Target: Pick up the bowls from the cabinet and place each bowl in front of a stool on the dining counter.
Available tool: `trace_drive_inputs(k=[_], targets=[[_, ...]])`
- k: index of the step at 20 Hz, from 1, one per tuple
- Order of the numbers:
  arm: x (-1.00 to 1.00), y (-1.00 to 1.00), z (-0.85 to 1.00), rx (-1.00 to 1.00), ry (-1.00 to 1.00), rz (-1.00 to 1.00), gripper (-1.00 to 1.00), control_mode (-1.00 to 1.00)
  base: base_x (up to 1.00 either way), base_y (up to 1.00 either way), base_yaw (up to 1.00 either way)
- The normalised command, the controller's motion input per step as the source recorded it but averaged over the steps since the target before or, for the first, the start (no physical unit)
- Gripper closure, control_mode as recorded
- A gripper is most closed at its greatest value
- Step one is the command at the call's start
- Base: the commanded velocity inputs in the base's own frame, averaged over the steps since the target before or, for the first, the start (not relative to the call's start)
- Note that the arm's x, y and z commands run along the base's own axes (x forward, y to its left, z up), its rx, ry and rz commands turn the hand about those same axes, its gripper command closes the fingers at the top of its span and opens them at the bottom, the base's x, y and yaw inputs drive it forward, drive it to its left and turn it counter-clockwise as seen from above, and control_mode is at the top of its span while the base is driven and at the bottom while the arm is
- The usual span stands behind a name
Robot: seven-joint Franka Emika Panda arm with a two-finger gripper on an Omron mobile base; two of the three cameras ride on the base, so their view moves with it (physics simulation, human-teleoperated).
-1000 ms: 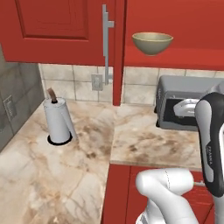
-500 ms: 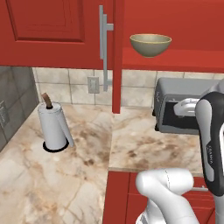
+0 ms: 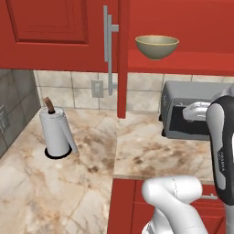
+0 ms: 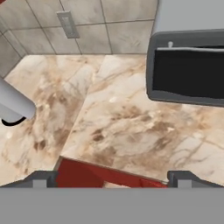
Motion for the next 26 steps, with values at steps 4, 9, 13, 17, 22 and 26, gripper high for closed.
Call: trace_drive_inputs(k=[4, 9, 13, 17, 22, 26], targets=[[0.00, 0.00, 0.59, 0.04, -0.04, -0.03, -1.00, -1.00, 0.00, 0.00, 0.00], [0.10, 0.00, 0.67, 0.01, -0.02, -0.12, -1.00, -1.00, 0.00, 0.00, 0.00], [0.25, 0.00, 0.40, 0.03, -0.08, -0.20, -1.00, -1.00, 0.00, 0.00, 0.00], [0.28, 0.00, 0.10, 0.10, -0.14, -0.11, -1.00, -1.00, 0.00, 0.00, 0.00], [0.19, -0.04, 0.18, 0.14, -0.18, 0.00, -1.00, -1.00, 0.00, 0.00, 0.00], [0.29, 0.00, 0.33, 0.14, -0.14, 0.02, -1.00, -1.00, 0.00, 0.00, 0.00]])
